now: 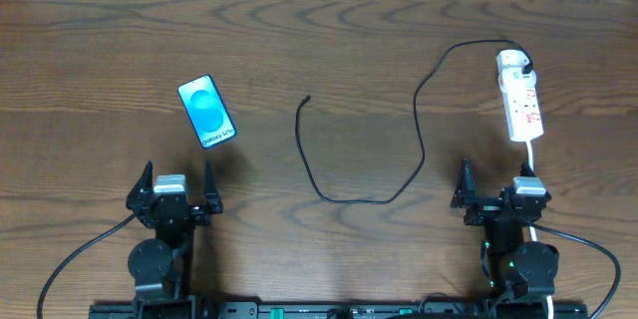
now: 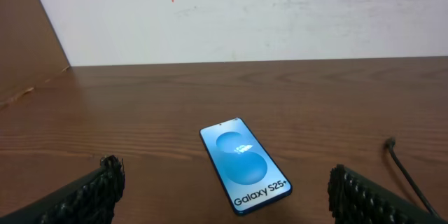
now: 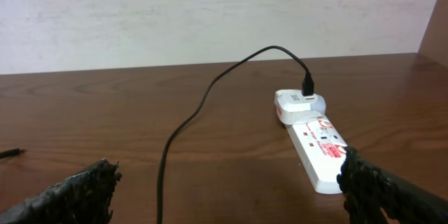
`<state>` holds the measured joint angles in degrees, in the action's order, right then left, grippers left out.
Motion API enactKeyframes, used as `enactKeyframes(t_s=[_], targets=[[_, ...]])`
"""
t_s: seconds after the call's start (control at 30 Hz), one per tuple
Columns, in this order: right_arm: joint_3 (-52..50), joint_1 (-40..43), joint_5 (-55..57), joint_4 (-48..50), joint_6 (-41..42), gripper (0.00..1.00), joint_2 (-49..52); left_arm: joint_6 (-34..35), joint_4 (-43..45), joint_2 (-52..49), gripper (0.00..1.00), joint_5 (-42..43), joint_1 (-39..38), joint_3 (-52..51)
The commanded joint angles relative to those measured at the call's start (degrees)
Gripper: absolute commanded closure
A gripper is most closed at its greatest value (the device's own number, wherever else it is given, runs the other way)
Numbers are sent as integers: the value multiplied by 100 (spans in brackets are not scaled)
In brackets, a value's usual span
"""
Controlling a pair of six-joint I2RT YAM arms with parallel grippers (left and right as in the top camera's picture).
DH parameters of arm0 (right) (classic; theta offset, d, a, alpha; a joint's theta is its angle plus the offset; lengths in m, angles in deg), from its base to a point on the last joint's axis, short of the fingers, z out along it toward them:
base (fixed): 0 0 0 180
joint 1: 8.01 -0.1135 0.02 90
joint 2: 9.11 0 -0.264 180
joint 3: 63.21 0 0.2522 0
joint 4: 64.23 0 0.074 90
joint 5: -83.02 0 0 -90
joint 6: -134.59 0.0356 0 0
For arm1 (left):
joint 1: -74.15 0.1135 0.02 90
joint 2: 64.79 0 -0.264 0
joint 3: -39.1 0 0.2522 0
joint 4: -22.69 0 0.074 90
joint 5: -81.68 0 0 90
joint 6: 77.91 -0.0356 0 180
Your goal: Plug charger to phone and switch on socket
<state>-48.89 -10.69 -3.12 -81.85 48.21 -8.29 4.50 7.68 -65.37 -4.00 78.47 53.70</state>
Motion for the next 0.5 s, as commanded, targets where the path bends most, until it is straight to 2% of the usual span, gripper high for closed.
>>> enactKeyframes(t_s=[0.0,0.27,0.47], targets=[[-24,39,9,-9,-70,1,-44,-74,-234,24,5,55,-26,-61],[-24,39,9,-9,-70,1,-44,-63,-101,24,5,105,-28,-61],[-24,39,9,-9,-70,1,-44,232,-120,20,5,103,-26,-61]])
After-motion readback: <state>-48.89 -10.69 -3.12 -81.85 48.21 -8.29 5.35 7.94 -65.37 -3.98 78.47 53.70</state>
